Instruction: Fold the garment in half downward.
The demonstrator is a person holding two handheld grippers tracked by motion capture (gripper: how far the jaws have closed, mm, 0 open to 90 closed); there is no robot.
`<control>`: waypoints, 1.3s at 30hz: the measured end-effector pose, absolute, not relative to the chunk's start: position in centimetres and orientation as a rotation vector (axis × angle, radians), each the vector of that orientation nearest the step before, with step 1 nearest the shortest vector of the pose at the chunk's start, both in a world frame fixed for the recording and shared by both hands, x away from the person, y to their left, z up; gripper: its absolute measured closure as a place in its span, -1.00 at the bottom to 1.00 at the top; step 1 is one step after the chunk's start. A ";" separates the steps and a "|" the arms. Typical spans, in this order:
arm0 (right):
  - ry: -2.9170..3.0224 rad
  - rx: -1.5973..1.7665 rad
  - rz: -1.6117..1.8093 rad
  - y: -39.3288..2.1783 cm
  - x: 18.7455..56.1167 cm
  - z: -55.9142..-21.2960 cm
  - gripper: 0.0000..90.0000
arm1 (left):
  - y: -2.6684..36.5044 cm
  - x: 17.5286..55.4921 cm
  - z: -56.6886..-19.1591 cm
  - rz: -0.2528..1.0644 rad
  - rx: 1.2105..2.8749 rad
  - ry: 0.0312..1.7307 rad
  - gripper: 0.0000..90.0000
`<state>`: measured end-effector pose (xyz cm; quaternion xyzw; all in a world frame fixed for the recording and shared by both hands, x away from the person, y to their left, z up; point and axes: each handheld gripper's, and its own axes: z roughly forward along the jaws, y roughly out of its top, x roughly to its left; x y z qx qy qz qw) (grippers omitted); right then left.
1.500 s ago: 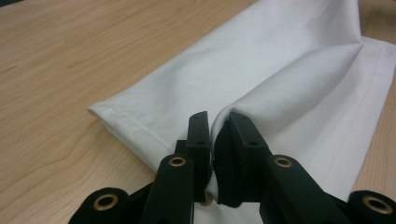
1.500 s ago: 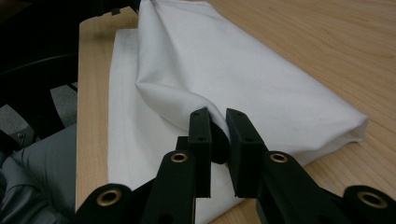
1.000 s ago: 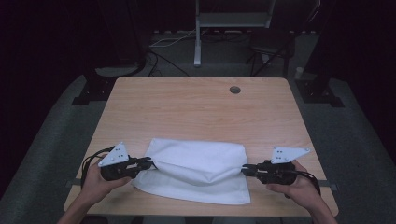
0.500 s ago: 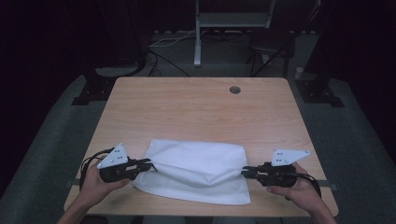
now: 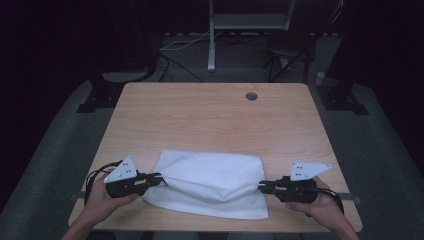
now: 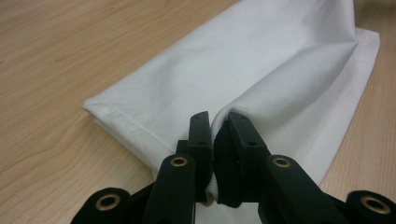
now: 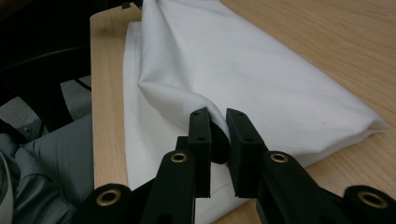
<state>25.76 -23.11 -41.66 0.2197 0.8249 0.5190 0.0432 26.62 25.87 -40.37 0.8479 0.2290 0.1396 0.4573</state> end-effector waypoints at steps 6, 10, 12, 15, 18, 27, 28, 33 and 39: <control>2.521 0.672 1.590 -23.1 25.6 -41.8 0.80 | 25.8 26.4 -40.4 0.349 2.091 0.562 0.81; 2.522 0.673 1.588 -23.1 25.5 -41.8 0.80 | 25.8 26.4 -40.6 0.346 2.091 0.569 0.83; 2.521 0.675 1.592 -23.1 25.5 -41.8 0.80 | 25.7 26.3 -40.7 0.338 2.096 0.572 0.84; 2.519 0.671 1.595 -23.1 25.4 -41.9 0.80 | 25.7 26.2 -40.9 0.336 2.101 0.569 0.85; 2.520 0.671 1.592 -23.1 25.3 -41.9 0.80 | 25.6 26.1 -40.9 0.342 2.095 0.574 0.85; 2.523 0.671 1.597 -23.1 25.1 -42.0 0.80 | 25.6 25.8 -40.8 0.337 2.092 0.572 0.85; 2.524 0.672 1.596 -23.1 25.1 -42.0 0.80 | 25.6 25.8 -40.7 0.335 2.093 0.572 0.85; 2.528 0.666 1.596 -23.1 25.0 -41.9 0.80 | 25.6 25.7 -40.7 0.334 2.096 0.568 0.85; 2.532 0.662 1.594 -23.0 24.9 -41.9 0.80 | 25.7 25.6 -40.9 0.328 2.096 0.572 0.85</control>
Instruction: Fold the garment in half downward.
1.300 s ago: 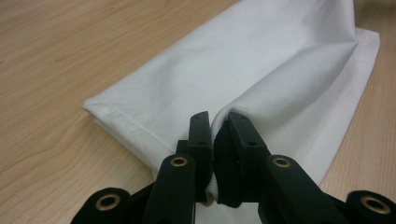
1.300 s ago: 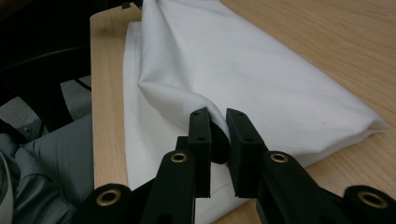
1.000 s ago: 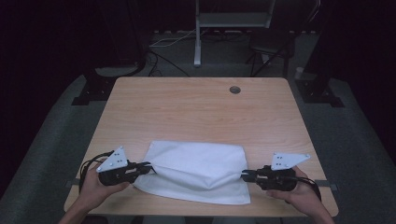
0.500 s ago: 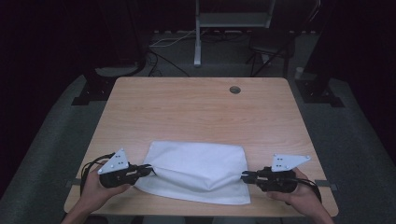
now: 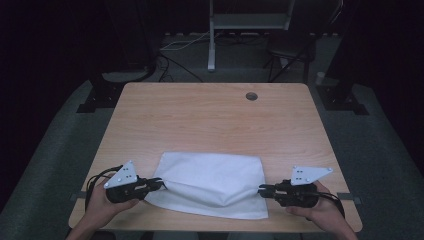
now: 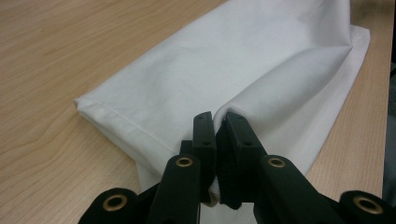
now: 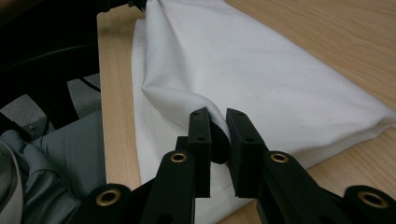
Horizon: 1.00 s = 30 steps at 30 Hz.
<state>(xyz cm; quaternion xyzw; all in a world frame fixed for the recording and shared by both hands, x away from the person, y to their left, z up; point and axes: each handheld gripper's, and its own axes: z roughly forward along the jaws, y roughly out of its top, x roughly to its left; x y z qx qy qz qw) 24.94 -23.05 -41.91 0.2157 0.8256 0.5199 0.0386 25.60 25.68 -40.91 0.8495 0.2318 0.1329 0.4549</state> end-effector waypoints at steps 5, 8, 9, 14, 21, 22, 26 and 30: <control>2.534 0.658 1.595 -23.1 24.8 -42.0 0.80 | 25.8 25.4 -41.0 0.322 2.087 0.576 0.85; 2.534 0.657 1.595 -23.0 24.7 -42.0 0.80 | 25.8 25.3 -40.9 0.317 2.084 0.575 0.85; 2.536 0.655 1.596 -23.0 24.7 -42.0 0.80 | 25.8 25.2 -40.9 0.316 2.084 0.574 0.85; 2.539 0.645 1.593 -23.0 24.5 -41.9 0.80 | 25.8 25.0 -40.8 0.317 2.082 0.568 0.85; 2.545 0.639 1.594 -23.0 24.2 -41.9 0.80 | 26.0 24.9 -40.9 0.312 2.083 0.574 0.85; 2.545 0.641 1.594 -23.0 24.2 -41.9 0.80 | 26.0 24.8 -41.0 0.311 2.084 0.575 0.85; 2.545 0.639 1.596 -23.0 24.0 -41.9 0.80 | 26.0 24.7 -41.0 0.309 2.075 0.580 0.85; 2.547 0.631 1.596 -22.9 24.0 -41.8 0.80 | 26.0 24.6 -41.0 0.307 2.079 0.580 0.85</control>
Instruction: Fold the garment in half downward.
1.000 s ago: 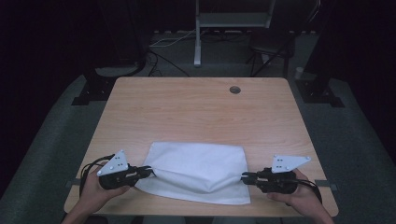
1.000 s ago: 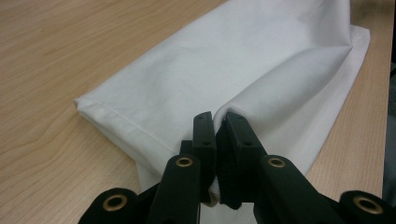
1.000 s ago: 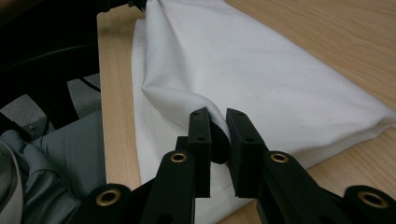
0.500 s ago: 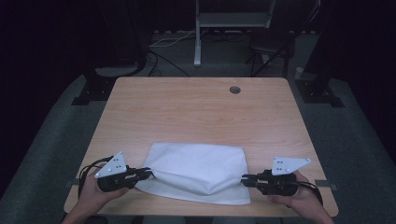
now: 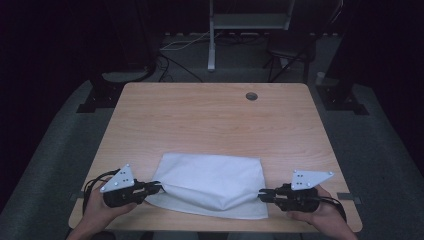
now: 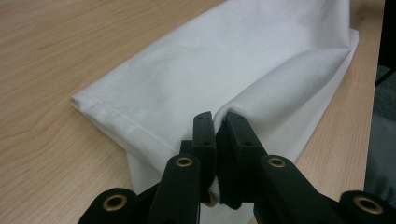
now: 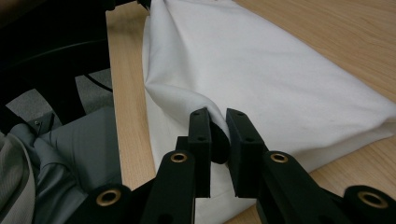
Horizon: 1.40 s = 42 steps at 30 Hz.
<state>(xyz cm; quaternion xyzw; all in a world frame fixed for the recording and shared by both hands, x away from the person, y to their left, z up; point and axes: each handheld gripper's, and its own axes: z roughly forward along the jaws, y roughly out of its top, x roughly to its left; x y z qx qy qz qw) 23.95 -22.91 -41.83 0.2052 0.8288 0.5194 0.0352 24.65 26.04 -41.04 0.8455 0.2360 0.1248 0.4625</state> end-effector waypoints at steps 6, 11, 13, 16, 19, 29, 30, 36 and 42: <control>2.551 0.626 1.594 -22.9 23.9 -41.8 0.80 | 26.1 24.5 -40.9 0.303 2.074 0.576 0.85; 2.553 0.626 1.596 -22.9 23.7 -42.0 0.80 | 26.1 24.3 -41.1 0.295 2.074 0.580 0.85; 2.553 0.624 1.594 -22.9 23.6 -42.0 0.80 | 26.2 24.2 -41.1 0.296 2.072 0.580 0.85; 2.556 0.623 1.593 -23.0 23.4 -42.0 0.80 | 26.2 24.1 -41.1 0.294 2.074 0.576 0.85; 2.563 0.624 1.589 -23.0 23.3 -42.1 0.80 | 26.2 24.0 -41.2 0.290 2.080 0.575 0.85; 2.590 0.633 1.573 -23.3 23.0 -42.8 0.80 | 26.4 23.7 -41.6 0.278 2.100 0.575 0.84; 2.592 0.634 1.572 -23.3 22.9 -42.8 0.80 | 26.4 23.7 -41.8 0.276 2.098 0.580 0.84; 2.633 0.630 1.523 -23.3 22.7 -43.4 0.80 | 26.5 23.6 -42.2 0.259 2.118 0.585 0.83; 2.666 0.627 1.497 -23.2 22.7 -43.8 0.80 | 26.5 23.6 -42.4 0.249 2.137 0.586 0.82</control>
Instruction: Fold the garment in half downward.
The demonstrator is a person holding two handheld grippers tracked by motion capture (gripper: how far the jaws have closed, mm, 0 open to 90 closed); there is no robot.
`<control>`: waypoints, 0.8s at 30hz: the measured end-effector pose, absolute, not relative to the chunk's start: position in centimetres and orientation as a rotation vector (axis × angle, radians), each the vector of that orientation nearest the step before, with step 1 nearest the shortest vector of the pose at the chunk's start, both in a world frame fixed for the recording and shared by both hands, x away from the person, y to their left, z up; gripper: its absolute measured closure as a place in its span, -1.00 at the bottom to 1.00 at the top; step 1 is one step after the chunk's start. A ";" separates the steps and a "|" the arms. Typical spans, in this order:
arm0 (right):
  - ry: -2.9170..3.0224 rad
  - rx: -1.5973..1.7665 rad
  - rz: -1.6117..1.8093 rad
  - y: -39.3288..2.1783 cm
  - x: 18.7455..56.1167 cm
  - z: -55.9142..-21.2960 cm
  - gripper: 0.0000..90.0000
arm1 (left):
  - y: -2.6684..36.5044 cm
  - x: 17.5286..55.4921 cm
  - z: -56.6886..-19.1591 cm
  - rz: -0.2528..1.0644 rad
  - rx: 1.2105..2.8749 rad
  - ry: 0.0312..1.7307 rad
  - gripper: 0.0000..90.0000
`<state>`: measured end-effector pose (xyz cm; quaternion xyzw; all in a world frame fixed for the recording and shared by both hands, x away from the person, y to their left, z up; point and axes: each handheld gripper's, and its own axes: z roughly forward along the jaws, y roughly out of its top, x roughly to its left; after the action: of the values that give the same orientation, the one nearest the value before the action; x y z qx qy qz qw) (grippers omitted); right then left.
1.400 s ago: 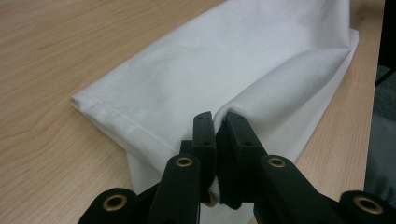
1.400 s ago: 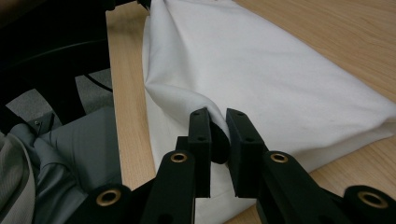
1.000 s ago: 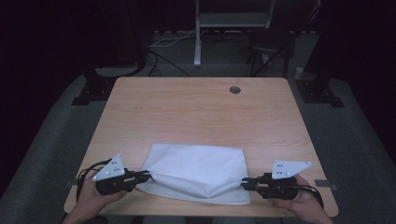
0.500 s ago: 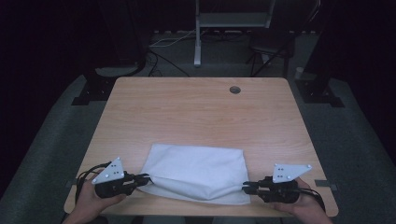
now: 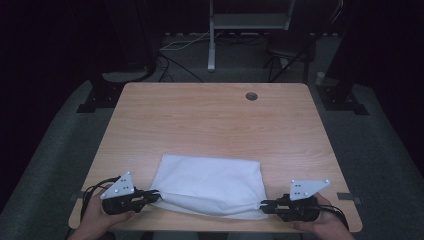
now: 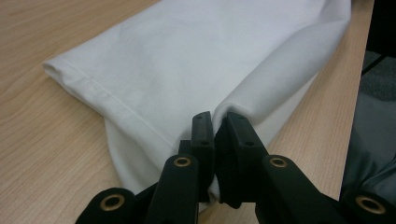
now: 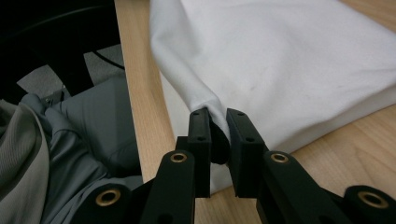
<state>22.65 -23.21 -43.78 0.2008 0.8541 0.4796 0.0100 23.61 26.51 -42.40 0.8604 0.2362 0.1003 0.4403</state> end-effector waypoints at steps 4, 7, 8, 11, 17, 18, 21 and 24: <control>2.696 0.616 1.471 -23.1 22.6 -43.9 0.80 | 26.6 23.7 -42.6 0.242 2.143 0.597 0.82; 2.706 0.613 1.464 -23.0 22.6 -43.9 0.79 | 26.6 23.7 -42.7 0.235 2.149 0.604 0.82; 2.712 0.614 1.456 -23.0 22.6 -44.0 0.79 | 26.6 23.7 -42.7 0.235 2.152 0.605 0.82; 2.726 0.609 1.432 -23.0 22.6 -44.0 0.79 | 26.6 23.8 -42.8 0.225 2.160 0.613 0.81; 2.740 0.613 1.405 -23.0 22.7 -44.1 0.78 | 26.7 23.9 -42.9 0.219 2.176 0.616 0.80; 2.743 0.613 1.403 -22.9 22.7 -44.1 0.78 | 26.7 23.9 -42.9 0.215 2.175 0.620 0.80; 2.752 0.610 1.391 -23.0 22.7 -44.1 0.78 | 26.7 23.9 -43.0 0.211 2.183 0.616 0.80; 2.757 0.607 1.386 -23.0 22.7 -44.1 0.78 | 26.8 23.9 -43.2 0.205 2.189 0.618 0.80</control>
<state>22.71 -22.97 -44.05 0.1931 0.8766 0.4407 -0.0018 23.92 26.78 -43.17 0.8717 0.2463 0.0818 0.4157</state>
